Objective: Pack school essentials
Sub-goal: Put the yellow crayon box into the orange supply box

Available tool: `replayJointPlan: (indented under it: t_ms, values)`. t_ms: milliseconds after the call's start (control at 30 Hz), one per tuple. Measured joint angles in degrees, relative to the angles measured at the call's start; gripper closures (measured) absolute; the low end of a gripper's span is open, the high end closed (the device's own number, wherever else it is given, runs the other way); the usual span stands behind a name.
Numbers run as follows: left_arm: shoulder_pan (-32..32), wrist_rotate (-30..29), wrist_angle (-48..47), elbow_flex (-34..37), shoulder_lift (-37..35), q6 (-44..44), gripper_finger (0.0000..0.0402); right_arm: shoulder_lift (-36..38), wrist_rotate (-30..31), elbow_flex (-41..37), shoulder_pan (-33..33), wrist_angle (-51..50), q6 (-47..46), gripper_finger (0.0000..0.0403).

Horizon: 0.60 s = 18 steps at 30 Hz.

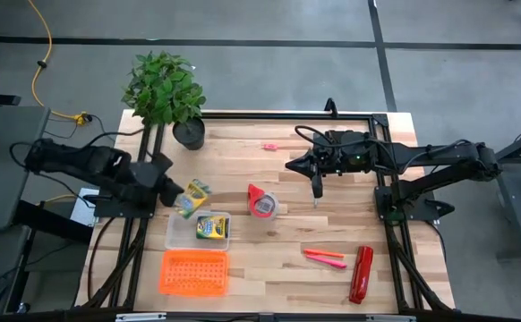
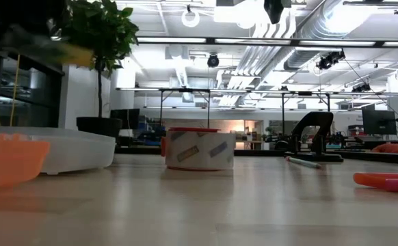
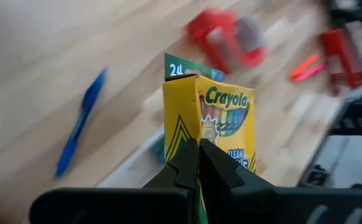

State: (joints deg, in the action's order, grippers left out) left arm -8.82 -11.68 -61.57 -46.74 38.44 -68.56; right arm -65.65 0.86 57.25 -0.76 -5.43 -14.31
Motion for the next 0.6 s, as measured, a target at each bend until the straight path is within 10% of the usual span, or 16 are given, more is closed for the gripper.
replayJointPlan:
  t_ms: [600]
  values:
    - [-35.59, -10.45, -15.31, 0.04, 19.13, -56.22, 0.0401, 0.00, 0.00, 0.00, -0.01, -0.70, 1.79, 0.0402]
